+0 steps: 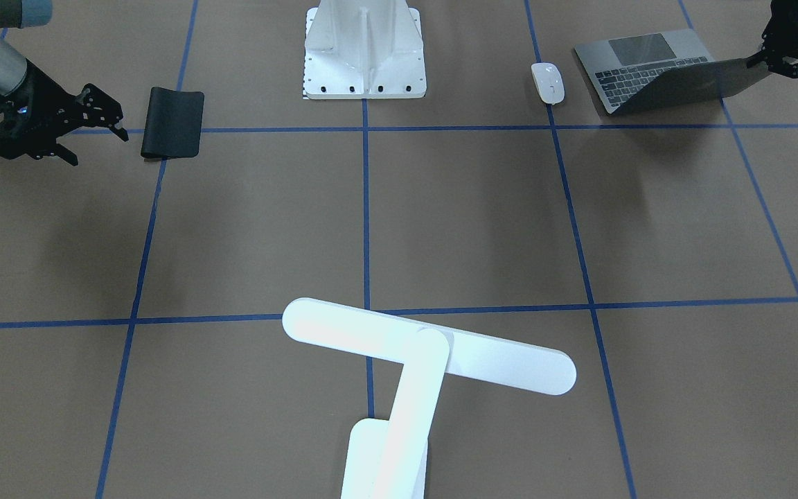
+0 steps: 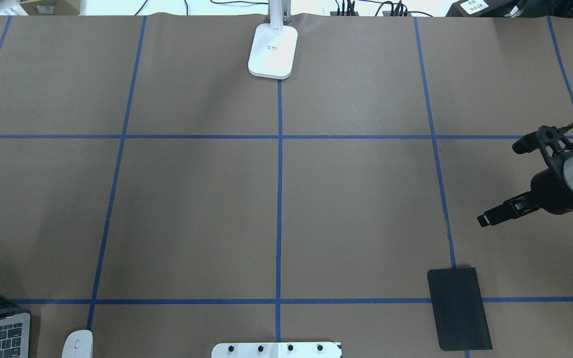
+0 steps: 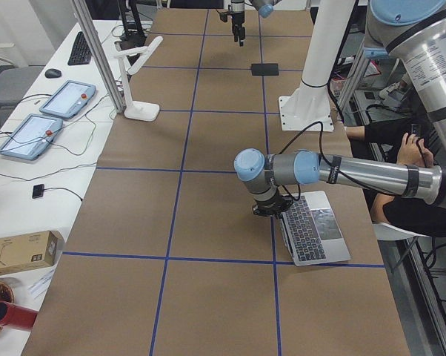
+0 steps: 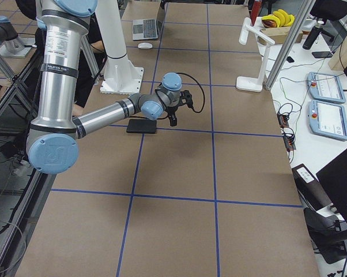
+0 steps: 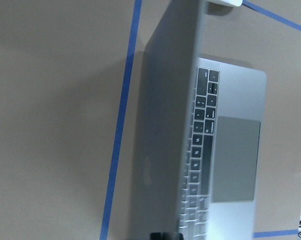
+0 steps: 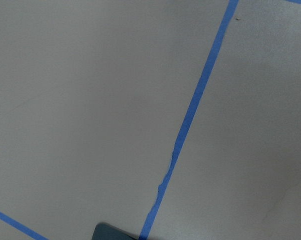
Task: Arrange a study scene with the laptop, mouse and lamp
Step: 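Swing the laptop lid open with the left gripper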
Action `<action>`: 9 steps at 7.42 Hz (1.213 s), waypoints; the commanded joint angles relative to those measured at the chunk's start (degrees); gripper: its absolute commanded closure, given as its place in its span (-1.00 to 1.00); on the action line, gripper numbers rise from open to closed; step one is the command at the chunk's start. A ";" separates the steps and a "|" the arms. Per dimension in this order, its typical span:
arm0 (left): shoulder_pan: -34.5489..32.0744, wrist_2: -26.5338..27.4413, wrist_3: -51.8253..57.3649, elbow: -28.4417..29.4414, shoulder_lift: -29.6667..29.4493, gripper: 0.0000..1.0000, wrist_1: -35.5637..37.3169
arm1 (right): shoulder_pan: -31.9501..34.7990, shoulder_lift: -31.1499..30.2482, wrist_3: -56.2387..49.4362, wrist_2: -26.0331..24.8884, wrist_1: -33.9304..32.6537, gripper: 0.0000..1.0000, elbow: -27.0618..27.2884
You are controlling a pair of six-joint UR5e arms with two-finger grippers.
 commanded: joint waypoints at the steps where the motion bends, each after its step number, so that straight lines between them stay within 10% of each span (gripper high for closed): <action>1: -1.23 0.00 0.19 -1.26 0.53 0.83 0.40 | -0.02 0.01 0.00 0.00 0.00 -0.95 0.00; 9: -5.98 -0.43 1.25 -2.68 -6.13 0.88 3.22 | 0.07 -0.25 0.09 -0.09 0.00 -0.96 0.18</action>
